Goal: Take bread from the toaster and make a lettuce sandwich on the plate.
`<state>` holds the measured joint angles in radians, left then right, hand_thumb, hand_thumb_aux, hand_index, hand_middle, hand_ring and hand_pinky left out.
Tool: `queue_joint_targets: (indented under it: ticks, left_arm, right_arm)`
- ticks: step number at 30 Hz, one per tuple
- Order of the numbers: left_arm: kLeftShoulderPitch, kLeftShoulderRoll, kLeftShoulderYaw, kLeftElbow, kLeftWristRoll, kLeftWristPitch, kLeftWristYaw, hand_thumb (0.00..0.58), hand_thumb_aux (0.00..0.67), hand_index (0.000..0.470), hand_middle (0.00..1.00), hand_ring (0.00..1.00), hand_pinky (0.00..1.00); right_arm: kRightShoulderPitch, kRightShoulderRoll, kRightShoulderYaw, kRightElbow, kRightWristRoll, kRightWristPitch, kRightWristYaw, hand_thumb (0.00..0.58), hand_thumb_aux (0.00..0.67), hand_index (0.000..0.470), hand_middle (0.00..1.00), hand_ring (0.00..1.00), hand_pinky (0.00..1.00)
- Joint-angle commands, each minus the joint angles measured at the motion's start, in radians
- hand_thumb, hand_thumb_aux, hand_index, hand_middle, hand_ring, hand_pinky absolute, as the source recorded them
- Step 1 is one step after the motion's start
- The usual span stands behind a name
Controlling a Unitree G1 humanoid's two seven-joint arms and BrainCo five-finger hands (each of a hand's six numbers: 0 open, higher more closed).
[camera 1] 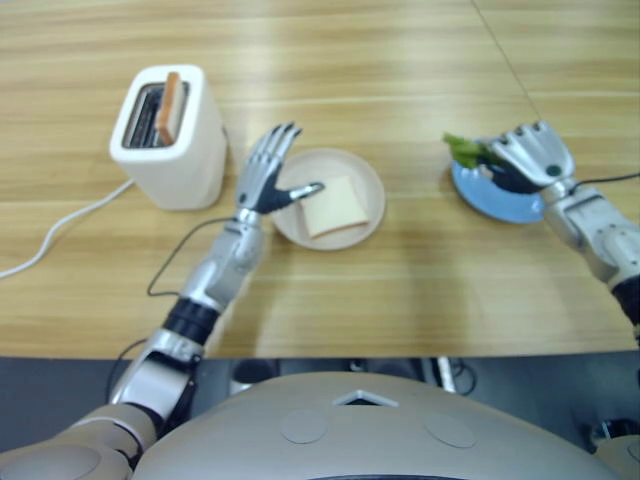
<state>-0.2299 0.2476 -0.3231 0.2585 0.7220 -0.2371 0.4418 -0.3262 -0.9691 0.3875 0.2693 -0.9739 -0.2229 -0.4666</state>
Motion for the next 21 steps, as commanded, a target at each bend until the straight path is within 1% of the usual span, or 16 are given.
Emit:
queue_joint_targets:
  ticks: [1,7,11,15,21]
  left_arm:
    - [-0.001,0.009,0.042,0.020,-0.041,-0.015,0.012,0.000,0.000,0.000,0.00,0.00,0.00]
    - [0.001,-0.020,0.114,0.036,-0.172,-0.062,-0.006,0.000,0.000,0.000,0.00,0.00,0.00]
    - [0.007,-0.040,0.148,0.039,-0.262,-0.089,-0.053,0.000,0.000,0.000,0.00,0.00,0.00]
    - [0.011,-0.039,0.164,0.035,-0.287,-0.097,-0.078,0.000,0.000,0.000,0.00,0.00,0.00]
    - [0.012,-0.040,0.172,0.045,-0.291,-0.100,-0.089,0.000,0.000,0.000,0.00,0.00,0.00]
  right_arm:
    - [-0.054,0.068,0.011,-0.092,-0.048,0.002,0.078,0.580,0.670,0.460,1.00,1.00,1.00]
    - [-0.146,0.262,0.110,-0.101,-0.125,-0.027,0.152,0.580,0.670,0.460,1.00,1.00,1.00]
    - [-0.149,0.370,0.186,-0.027,-0.169,-0.038,0.157,0.580,0.670,0.460,1.00,1.00,1.00]
    - [-0.112,0.417,0.240,0.038,-0.183,-0.048,0.148,0.580,0.670,0.460,1.00,1.00,1.00]
    - [-0.040,0.415,0.263,0.009,-0.191,-0.054,0.158,0.580,0.670,0.460,1.00,1.00,1.00]
